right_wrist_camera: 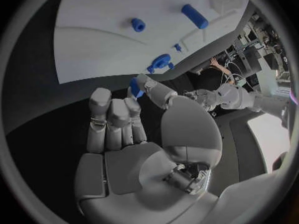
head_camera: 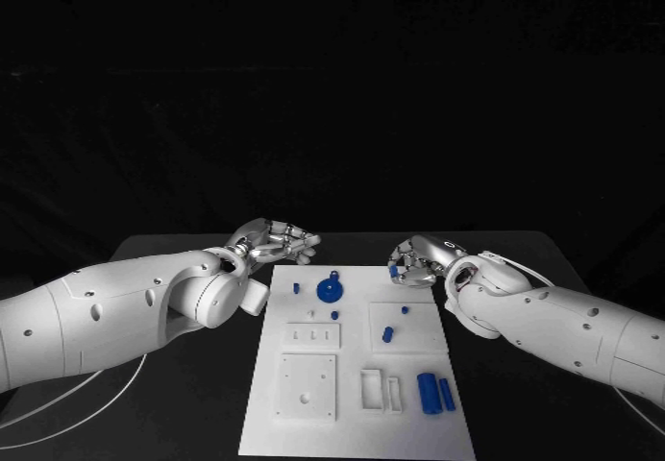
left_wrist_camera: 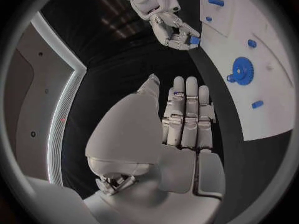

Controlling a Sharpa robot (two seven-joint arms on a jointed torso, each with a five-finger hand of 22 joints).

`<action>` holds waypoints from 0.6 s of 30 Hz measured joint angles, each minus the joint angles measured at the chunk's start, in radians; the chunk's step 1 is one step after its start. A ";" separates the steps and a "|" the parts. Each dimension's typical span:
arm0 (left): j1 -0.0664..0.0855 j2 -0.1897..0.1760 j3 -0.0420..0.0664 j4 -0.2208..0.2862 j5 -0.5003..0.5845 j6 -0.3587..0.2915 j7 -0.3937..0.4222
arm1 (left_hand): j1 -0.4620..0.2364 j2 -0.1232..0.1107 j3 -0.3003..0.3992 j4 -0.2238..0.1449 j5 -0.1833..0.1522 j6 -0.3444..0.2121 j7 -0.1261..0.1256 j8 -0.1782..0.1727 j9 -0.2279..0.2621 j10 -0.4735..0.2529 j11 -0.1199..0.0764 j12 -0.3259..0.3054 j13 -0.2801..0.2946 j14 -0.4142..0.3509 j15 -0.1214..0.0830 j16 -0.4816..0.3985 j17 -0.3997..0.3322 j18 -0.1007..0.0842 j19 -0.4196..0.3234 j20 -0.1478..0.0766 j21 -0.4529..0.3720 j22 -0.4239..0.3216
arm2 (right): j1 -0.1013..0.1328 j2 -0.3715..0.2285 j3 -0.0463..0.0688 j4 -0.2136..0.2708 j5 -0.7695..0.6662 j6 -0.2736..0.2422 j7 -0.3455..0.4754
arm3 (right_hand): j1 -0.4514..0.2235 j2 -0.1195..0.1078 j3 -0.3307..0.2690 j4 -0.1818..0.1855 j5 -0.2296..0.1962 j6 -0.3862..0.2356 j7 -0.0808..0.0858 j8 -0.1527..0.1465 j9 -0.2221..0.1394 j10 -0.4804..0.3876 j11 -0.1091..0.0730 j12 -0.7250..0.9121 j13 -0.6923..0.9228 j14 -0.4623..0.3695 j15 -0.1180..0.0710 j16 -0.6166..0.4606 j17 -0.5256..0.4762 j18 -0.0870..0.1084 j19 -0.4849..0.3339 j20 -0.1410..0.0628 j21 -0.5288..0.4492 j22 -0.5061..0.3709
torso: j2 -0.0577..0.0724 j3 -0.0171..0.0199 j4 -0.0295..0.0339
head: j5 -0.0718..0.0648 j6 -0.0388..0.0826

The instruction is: Assemble the parts on the task board

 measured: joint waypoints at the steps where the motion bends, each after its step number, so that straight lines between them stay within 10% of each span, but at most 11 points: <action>1: 0.000 0.005 0.000 -0.003 -0.005 0.000 -0.009 | -0.006 -0.001 0.000 0.000 0.000 0.003 -0.003 0.000 0.000 0.007 -0.004 0.003 0.005 0.006 -0.004 0.010 0.005 0.000 0.005 -0.003 0.004 0.002 | 0.002 0.002 0.000 0.010 -0.010 0.001 -0.013 | -0.005 -0.005 -0.004 0.001 0.000 0.002 -0.002 0.000 0.000 0.005 0.000 0.003 0.003 0.000 0.000 0.000 0.000 0.000 0.000 0.000 0.000 0.000 | -0.001 0.0000 -0.0006 | 0.000 0.000; 18: 0.000 0.101 -0.002 -0.044 -0.154 0.008 -0.203 | -0.124 -0.029 0.031 0.000 -0.037 0.023 -0.009 -0.016 0.002 0.011 -0.012 0.022 0.070 -0.005 -0.018 0.077 0.031 0.000 0.022 -0.028 0.013 0.012 | 0.025 0.067 0.000 0.135 -0.119 0.022 -0.179 | -0.040 -0.040 -0.026 0.046 0.000 0.038 -0.012 0.000 0.000 0.032 -0.007 0.015 0.016 0.007 -0.007 0.000 0.000 0.006 0.011 0.000 0.000 0.000 | -0.022 -0.0028 -0.0039 | 0.010 0.002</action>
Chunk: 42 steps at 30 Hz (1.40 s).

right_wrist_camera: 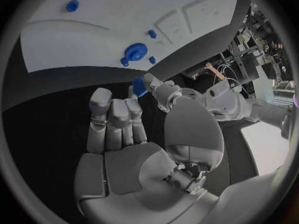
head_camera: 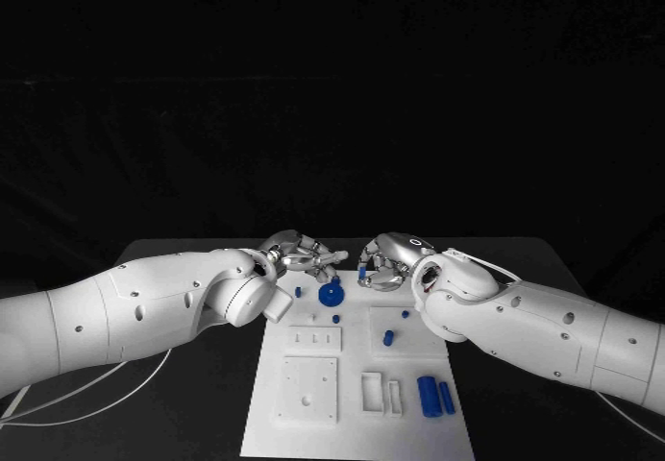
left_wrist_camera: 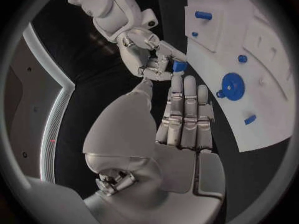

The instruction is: Assemble the parts on the task board

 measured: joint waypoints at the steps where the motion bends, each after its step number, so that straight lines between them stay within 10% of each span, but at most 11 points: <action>1: 0.000 0.003 0.000 -0.001 -0.010 0.000 -0.010 | -0.004 -0.004 0.000 0.000 0.000 0.000 0.000 0.000 0.000 -0.004 0.005 0.000 0.000 -0.006 0.001 0.000 -0.001 0.000 -0.002 -0.002 0.000 0.000 | 0.000 0.003 0.000 0.005 -0.005 0.001 -0.005 | 0.000 0.000 0.002 0.004 0.000 0.000 0.000 0.000 0.000 0.000 0.000 0.000 0.000 0.000 0.000 0.000 0.000 0.000 0.000 0.000 0.000 0.000 | -0.001 -0.0001 0.0000 | 0.001 0.000; 33: 0.000 0.023 -0.001 -0.001 -0.203 0.043 -0.185 | -0.214 -0.080 0.146 0.001 0.000 0.033 -0.012 -0.004 0.016 -0.031 0.010 -0.004 0.051 -0.026 0.012 0.024 -0.017 -0.010 -0.020 0.009 0.000 0.012 | 0.000 0.038 0.000 0.045 -0.077 0.024 -0.064 | 0.007 -0.033 0.013 0.046 0.000 0.007 0.000 0.025 0.000 0.000 0.000 -0.008 0.000 0.002 0.002 0.000 0.000 0.001 0.005 -0.002 0.000 0.001 | -0.001 -0.0002 0.0000 | 0.011 0.000; 42: 0.000 0.028 -0.001 0.000 -0.217 0.074 -0.210 | -0.232 -0.070 0.168 -0.003 0.092 0.057 -0.021 0.002 0.030 -0.017 -0.004 0.019 0.079 -0.024 0.003 0.046 -0.015 -0.010 -0.023 0.006 0.000 0.022 | 0.000 0.046 0.000 0.048 -0.084 0.028 -0.067 | 0.007 -0.033 0.015 0.048 0.000 0.007 0.001 0.024 0.000 0.000 0.000 -0.008 0.000 0.002 0.002 0.000 0.000 0.001 0.005 -0.002 0.000 0.001 | -0.001 0.0004 -0.0005 | 0.012 -0.002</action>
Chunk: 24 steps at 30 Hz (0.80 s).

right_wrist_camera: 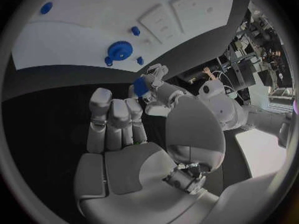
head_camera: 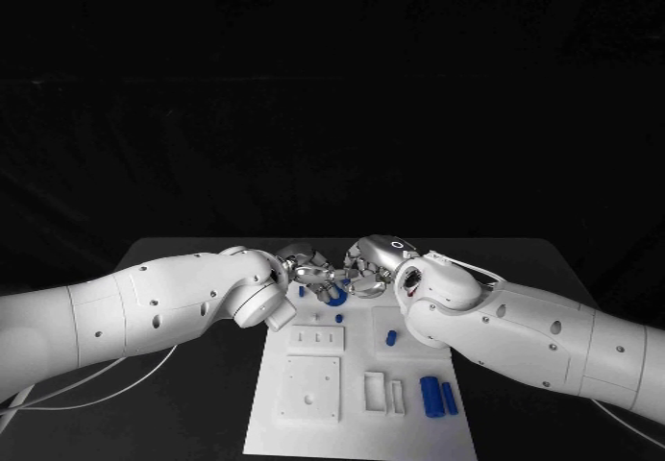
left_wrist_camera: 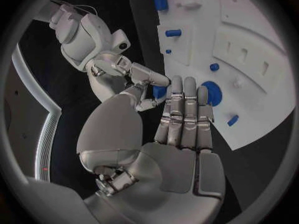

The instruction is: Assemble the parts on the task board

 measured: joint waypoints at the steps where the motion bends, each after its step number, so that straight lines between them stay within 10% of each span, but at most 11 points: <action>1: 0.000 0.000 0.000 0.000 0.000 0.003 -0.002 | 0.007 0.006 -0.003 -0.003 0.009 0.000 0.000 0.000 0.001 0.000 0.000 0.004 0.003 0.000 0.000 0.002 0.000 0.000 0.000 0.000 0.000 0.001 | 0.000 0.001 0.000 0.000 -0.001 0.000 0.000 | 0.000 0.000 0.000 0.000 0.000 0.000 0.000 0.000 0.000 0.000 0.000 0.000 0.000 0.000 0.000 0.000 0.000 0.000 0.000 0.000 0.000 0.000 | 0.000 0.0000 0.0000 | 0.000 0.000; 24: 0.000 0.000 0.000 -0.002 0.018 0.023 -0.019 | 0.126 0.112 -0.088 -0.003 0.131 0.011 -0.004 0.000 0.014 -0.014 -0.007 0.028 0.040 -0.004 -0.004 0.019 -0.009 -0.005 -0.010 -0.004 -0.005 0.007 | 0.000 0.011 0.000 0.002 -0.010 0.020 -0.004 | 0.004 -0.004 0.000 0.005 0.000 0.000 0.003 -0.003 0.015 0.000 0.000 0.000 0.001 0.002 0.002 0.000 0.000 0.000 0.001 0.002 0.000 0.000 | -0.001 -0.0007 -0.0001 | -0.002 -0.002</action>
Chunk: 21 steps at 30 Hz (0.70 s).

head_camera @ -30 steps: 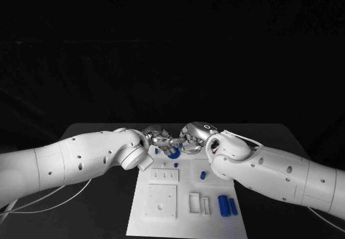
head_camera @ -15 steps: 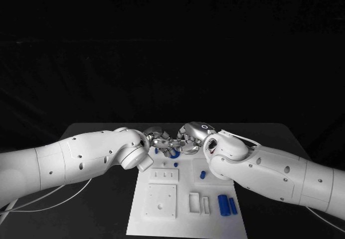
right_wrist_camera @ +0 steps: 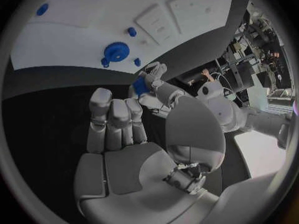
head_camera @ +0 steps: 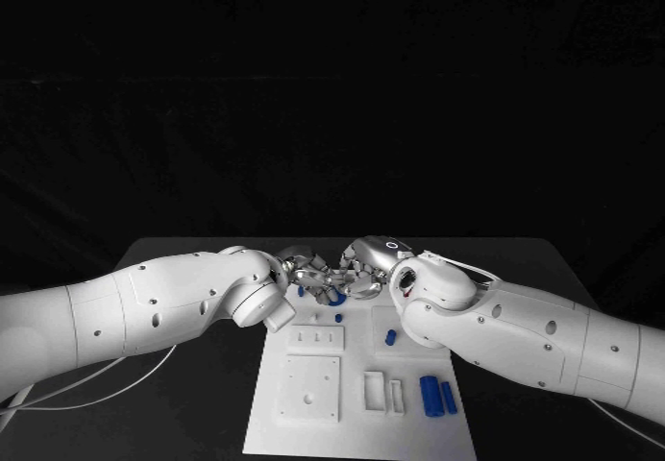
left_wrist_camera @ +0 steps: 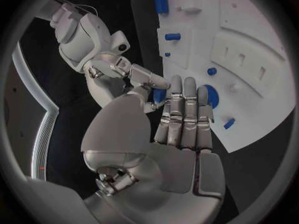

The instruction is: Assemble the parts on the task board

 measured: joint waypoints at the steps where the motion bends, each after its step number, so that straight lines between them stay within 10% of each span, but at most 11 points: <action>1: 0.000 0.000 0.000 0.000 0.002 0.000 0.000 | 0.001 0.015 -0.004 -0.003 0.010 0.000 0.000 0.000 0.000 0.000 0.000 0.004 0.001 0.000 0.000 0.002 0.000 0.000 -0.001 0.001 0.000 0.001 | 0.000 0.000 0.000 0.000 0.000 0.001 0.000 | 0.000 0.000 0.000 0.000 0.000 0.000 0.000 0.000 0.000 0.000 0.000 0.000 0.000 0.000 0.000 0.000 0.000 0.000 0.000 0.000 0.000 0.000 | 0.000 -0.0001 0.0001 | 0.000 0.000; 12: 0.000 -0.003 0.000 -0.001 0.027 0.011 0.002 | 0.047 0.078 -0.033 -0.023 0.091 0.000 0.000 -0.006 0.004 -0.012 0.003 0.005 0.009 -0.007 0.000 0.004 -0.006 0.000 -0.009 0.002 -0.004 0.004 | 0.000 0.001 0.000 -0.005 -0.001 0.009 -0.001 | -0.007 -0.007 0.003 0.003 -0.001 0.000 0.001 0.000 0.013 0.000 0.000 0.000 0.001 0.000 0.000 0.000 0.000 0.000 0.000 0.000 0.000 0.000 | 0.000 0.0000 0.0006 | -0.001 -0.002; 21: 0.000 -0.004 0.000 -0.003 0.049 0.018 0.002 | 0.056 0.087 -0.043 -0.034 0.115 0.000 0.000 -0.012 0.006 -0.015 0.006 0.005 0.011 -0.011 0.004 0.004 -0.009 0.000 -0.015 0.001 -0.009 0.003 | 0.000 0.002 -0.001 -0.007 -0.001 0.012 -0.001 | -0.009 -0.009 0.003 0.003 -0.001 0.000 0.001 0.000 0.019 0.000 0.000 -0.001 0.001 0.000 0.000 -0.004 0.000 0.000 0.000 0.000 0.000 0.000 | 0.000 0.0005 0.0006 | -0.001 -0.002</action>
